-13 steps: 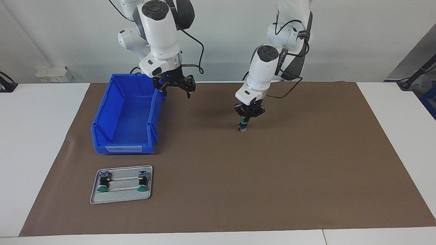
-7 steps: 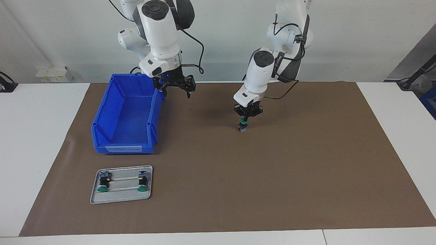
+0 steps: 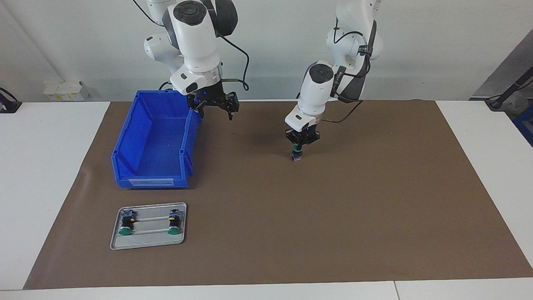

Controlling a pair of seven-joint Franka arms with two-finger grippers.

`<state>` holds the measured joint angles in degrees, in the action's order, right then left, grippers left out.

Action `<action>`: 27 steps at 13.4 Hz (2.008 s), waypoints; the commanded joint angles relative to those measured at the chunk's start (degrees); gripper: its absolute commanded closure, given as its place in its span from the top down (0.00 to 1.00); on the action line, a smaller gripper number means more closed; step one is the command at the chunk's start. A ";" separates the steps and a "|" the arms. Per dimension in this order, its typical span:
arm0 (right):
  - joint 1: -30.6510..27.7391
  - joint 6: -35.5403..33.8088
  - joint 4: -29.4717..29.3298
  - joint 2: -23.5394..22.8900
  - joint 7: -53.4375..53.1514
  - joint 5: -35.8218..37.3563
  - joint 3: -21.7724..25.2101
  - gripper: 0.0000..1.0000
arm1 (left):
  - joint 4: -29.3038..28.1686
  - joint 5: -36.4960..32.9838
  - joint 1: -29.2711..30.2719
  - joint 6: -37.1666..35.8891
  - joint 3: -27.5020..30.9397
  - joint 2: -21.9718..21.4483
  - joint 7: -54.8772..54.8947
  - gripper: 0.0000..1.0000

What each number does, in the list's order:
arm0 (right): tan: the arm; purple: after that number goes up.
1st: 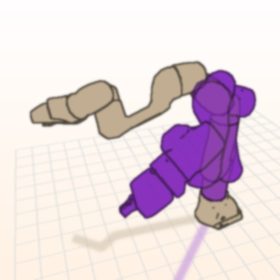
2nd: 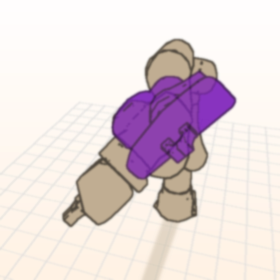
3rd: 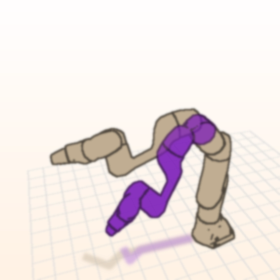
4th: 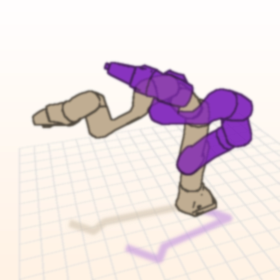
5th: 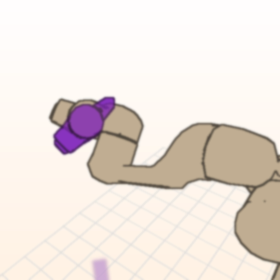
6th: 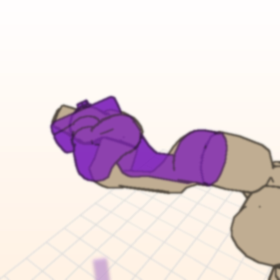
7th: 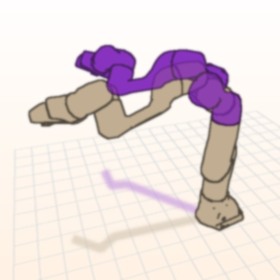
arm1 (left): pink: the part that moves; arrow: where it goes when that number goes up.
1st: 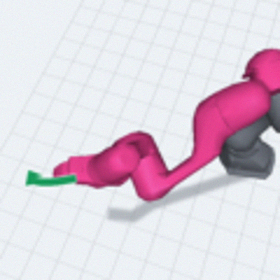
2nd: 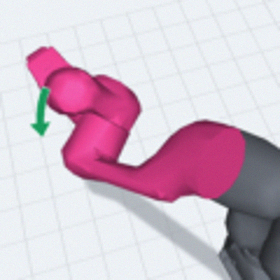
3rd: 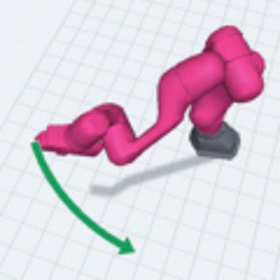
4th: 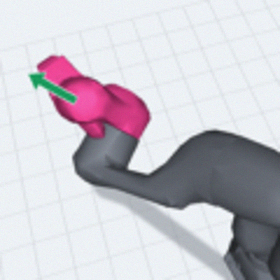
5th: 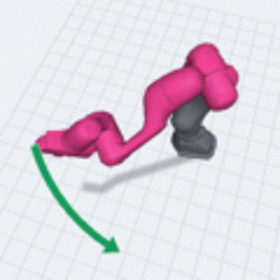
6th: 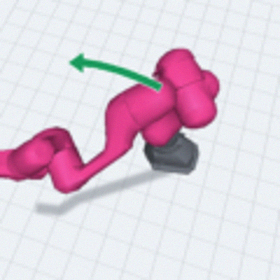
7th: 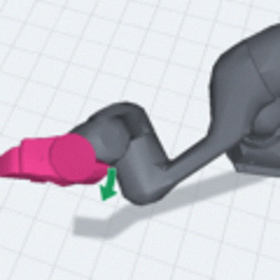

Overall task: Place and press button with both arms
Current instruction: 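Return the left gripper to rest while the right gripper nears the component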

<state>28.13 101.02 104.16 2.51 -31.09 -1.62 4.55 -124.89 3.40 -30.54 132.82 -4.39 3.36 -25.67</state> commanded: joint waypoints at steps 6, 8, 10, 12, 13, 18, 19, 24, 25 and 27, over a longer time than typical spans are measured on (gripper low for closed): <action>-0.45 -0.21 1.92 1.71 1.29 -0.93 -0.16 1.00 | -4.75 -1.29 -1.19 6.66 0.79 1.03 -1.49 0.00; -0.45 -0.21 1.92 1.71 1.29 -0.93 -0.16 1.00 | -4.40 -1.29 -0.67 6.49 0.79 1.30 -0.96 0.00; -0.53 -0.21 1.92 1.71 1.29 -0.93 -0.16 1.00 | -1.26 -1.29 -0.23 3.96 0.88 1.65 -0.96 0.01; -0.45 -0.21 1.92 1.71 1.20 -0.93 -0.16 1.00 | 4.01 -1.29 0.13 -2.18 1.14 2.70 -0.78 0.02; -0.45 -0.21 1.92 1.71 1.20 -0.93 -0.16 1.00 | 7.00 -1.29 0.56 -5.17 1.23 2.79 -0.69 0.02; -0.45 0.57 1.92 1.71 1.55 -0.93 -0.16 1.00 | 20.97 -1.38 7.22 -19.93 1.32 2.61 4.21 0.07; -0.27 1.27 2.18 1.62 3.21 -0.93 -0.16 1.00 | 23.52 -1.38 9.68 -22.49 1.23 2.44 6.75 0.08; 5.95 14.79 5.09 -1.79 11.49 -2.07 -0.25 1.00 | 27.15 -1.38 24.36 -30.41 1.49 -1.33 24.67 0.22; 8.23 18.03 4.65 -4.16 10.88 -2.07 -0.25 1.00 | 27.33 -1.38 26.73 -31.82 1.49 -2.56 28.10 0.36; 12.28 23.32 3.51 -8.55 5.03 -2.16 -0.33 1.00 | 27.33 -1.38 29.12 -32.53 1.49 -4.32 30.07 0.75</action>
<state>37.61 119.85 108.75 -1.88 -22.33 -3.16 4.21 -97.43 2.83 -3.14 102.25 -2.06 1.48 2.74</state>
